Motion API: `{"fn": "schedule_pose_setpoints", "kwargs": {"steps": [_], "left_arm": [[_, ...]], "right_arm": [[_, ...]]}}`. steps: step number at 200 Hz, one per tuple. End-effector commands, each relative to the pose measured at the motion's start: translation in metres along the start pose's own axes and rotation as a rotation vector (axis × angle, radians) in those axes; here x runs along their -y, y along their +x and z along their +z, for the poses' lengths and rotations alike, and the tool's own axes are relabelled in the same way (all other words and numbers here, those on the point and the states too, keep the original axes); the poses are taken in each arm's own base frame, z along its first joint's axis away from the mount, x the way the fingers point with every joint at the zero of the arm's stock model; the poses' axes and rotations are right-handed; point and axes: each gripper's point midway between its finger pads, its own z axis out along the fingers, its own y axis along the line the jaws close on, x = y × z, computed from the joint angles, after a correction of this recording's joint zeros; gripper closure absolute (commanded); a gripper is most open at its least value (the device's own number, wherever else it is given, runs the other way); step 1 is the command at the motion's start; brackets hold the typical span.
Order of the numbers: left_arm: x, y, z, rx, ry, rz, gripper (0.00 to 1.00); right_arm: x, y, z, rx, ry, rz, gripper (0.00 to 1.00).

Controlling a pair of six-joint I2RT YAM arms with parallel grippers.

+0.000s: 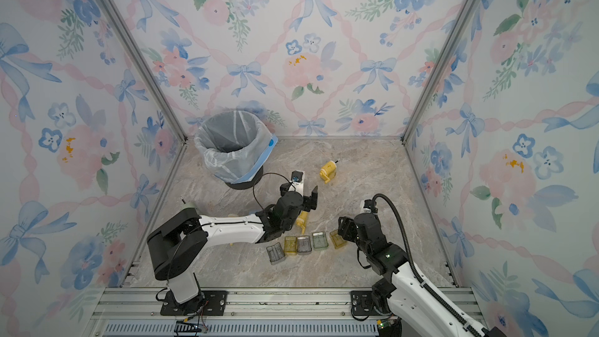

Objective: Take out the pencil sharpener tray and clean the shavings
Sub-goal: Place the pencil sharpener at the center of the board, then pick up the pencil sharpener from the center of the board.

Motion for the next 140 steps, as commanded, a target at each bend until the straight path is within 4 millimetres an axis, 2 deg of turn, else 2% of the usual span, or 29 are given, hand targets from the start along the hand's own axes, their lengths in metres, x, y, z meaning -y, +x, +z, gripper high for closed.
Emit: {"fn": "schedule_pose_setpoints", "kwargs": {"steps": [1,27,40,72,78,88,140], "left_arm": [[0.021,0.006,0.021,-0.047,0.157,0.049,0.09],[0.039,0.006,0.04,-0.06,0.274,0.107,0.09],[0.041,0.005,0.048,-0.064,0.308,0.102,0.09],[0.039,0.007,0.073,-0.092,0.398,0.038,0.08],[0.041,0.009,0.078,-0.099,0.421,0.032,0.03],[0.042,0.012,0.085,-0.108,0.443,0.031,0.02],[0.039,0.027,0.104,-0.13,0.477,0.046,0.02]], "right_arm": [[0.0,-0.006,-0.006,-0.008,-0.002,-0.016,0.25],[0.004,-0.013,-0.01,0.0,0.003,-0.01,0.25],[0.006,-0.017,-0.012,0.007,0.006,0.003,0.25],[0.012,-0.026,-0.018,0.021,0.018,0.004,0.24],[0.013,-0.028,-0.019,0.022,0.02,0.008,0.24],[0.014,-0.031,-0.021,0.025,0.022,0.013,0.24],[0.024,-0.042,-0.031,0.057,0.039,0.046,0.23]]}}
